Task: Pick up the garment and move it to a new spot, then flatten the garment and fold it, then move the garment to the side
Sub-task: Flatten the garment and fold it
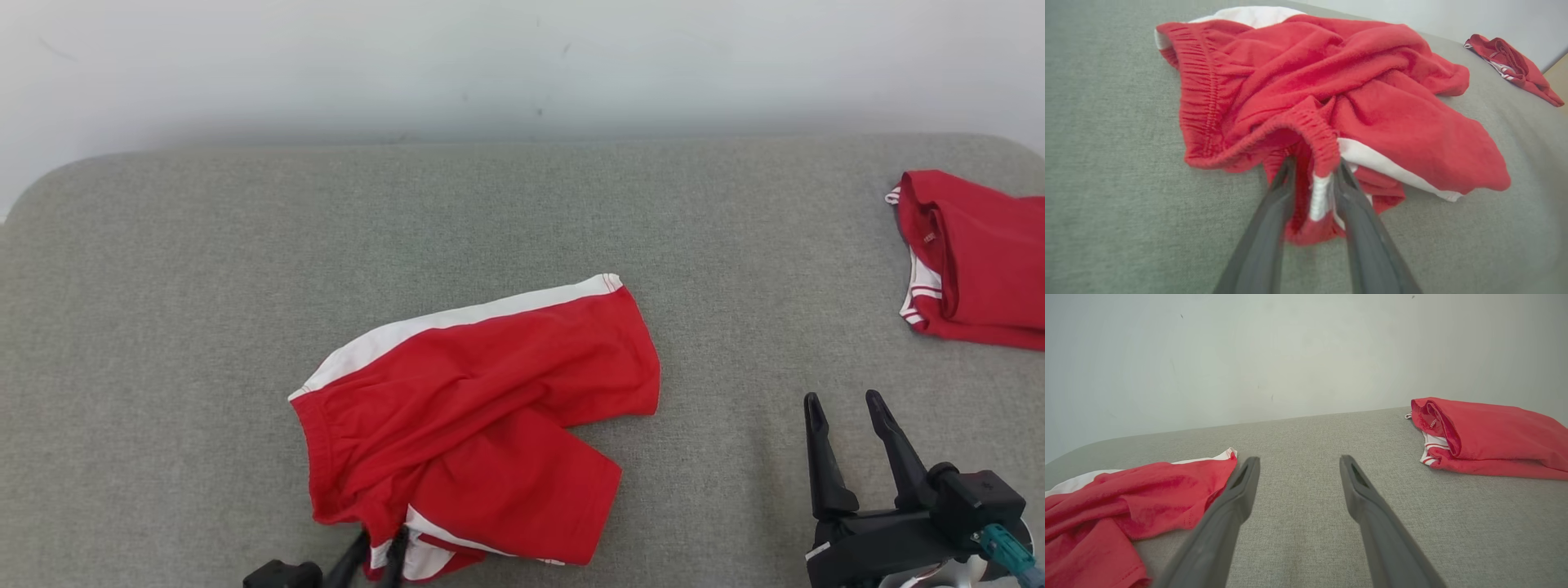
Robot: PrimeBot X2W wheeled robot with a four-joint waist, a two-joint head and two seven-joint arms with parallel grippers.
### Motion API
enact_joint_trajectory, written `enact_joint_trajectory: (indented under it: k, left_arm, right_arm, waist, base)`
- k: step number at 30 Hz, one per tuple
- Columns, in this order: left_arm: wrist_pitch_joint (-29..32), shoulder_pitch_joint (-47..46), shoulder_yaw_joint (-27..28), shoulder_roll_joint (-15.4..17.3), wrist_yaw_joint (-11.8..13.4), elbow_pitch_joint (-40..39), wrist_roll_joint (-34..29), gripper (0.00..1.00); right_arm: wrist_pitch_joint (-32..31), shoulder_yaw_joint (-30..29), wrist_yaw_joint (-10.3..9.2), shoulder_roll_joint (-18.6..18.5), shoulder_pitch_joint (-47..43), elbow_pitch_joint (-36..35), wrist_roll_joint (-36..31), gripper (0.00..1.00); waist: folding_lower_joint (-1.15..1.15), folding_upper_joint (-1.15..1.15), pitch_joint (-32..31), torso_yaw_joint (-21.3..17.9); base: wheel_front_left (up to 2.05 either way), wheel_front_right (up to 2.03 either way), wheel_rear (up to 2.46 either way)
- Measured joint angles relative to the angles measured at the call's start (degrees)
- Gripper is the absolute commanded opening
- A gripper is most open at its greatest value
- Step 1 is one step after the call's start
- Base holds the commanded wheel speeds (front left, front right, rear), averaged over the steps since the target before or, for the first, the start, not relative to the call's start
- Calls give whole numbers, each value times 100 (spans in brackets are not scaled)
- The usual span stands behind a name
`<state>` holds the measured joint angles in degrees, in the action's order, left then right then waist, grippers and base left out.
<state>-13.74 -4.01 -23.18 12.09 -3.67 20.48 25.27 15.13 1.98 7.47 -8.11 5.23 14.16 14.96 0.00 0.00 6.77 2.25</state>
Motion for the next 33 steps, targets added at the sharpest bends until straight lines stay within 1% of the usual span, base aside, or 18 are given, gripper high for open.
enact_joint_trajectory:
  k: [3, 5, 11, 12, 15, 18, 20, 24, 27, 30, 33]
  left_arm:
    - [-91, 8, 136, -58, 14, -63, -1, 100]
    - [-115, 30, 364, -96, 49, -213, 7, 100]
    - [-137, 391, 1319, -174, 201, -902, -158, 100]
    - [-137, 527, 1618, -223, 208, -1067, -256, 100]
    - [-137, 668, 2071, -334, 198, -1352, -479, 100]
    - [-138, 760, 2442, -441, 36, -1549, -661, 100]
    - [-138, 839, 2576, -453, -47, -1535, -900, 100]
    - [-138, 900, 2743, -628, -172, -1600, -1121, 100]
    - [-138, 926, 2817, -699, -229, -1618, -1218, 100]
    - [-138, 918, 2848, -749, -266, -1634, -1310, 100]
    - [-138, 834, 2849, -788, -294, -1638, -1386, 100]
  right_arm:
    - [0, -34, 0, -16, -13, 25, 0, 100]
    - [0, -60, 0, -45, -47, 44, 7, 100]
    - [-1, -93, 0, -78, -197, 74, 19, 100]
    - [0, -98, 0, -79, -245, 69, 29, 100]
    - [0, -171, 0, -81, -355, 46, 65, 100]
    - [0, -221, 0, -76, -473, 7, 78, 100]
    - [0, -245, 0, -74, -545, 1, 79, 100]
    - [0, -282, 0, -46, -639, -44, 80, 100]
    - [0, -224, 0, -35, -652, -27, 81, 100]
    - [0, 81, 0, -16, -632, 43, 97, 100]
    - [0, 573, 0, 21, -530, 182, 102, 100]
  waist:
    - [0, 0, -68, 37]
    - [0, 0, -122, 64]
    - [0, 0, -324, 118]
    - [0, 0, -390, 124]
    - [-1, 0, -469, 126]
    - [0, 0, -490, 113]
    - [0, 0, -487, 94]
    - [0, 0, -484, 49]
    - [0, 0, -477, 19]
    - [0, 0, -450, 10]
    - [1, 0, -407, 39]
  base:
    - [0, 0, 0]
    - [0, 0, 0]
    - [0, 0, 0]
    - [0, 0, 0]
    - [0, 0, 0]
    - [0, 0, 0]
    - [0, 0, 0]
    - [0, 0, 0]
    - [0, 0, 0]
    - [0, 0, 0]
    - [0, 0, 0]
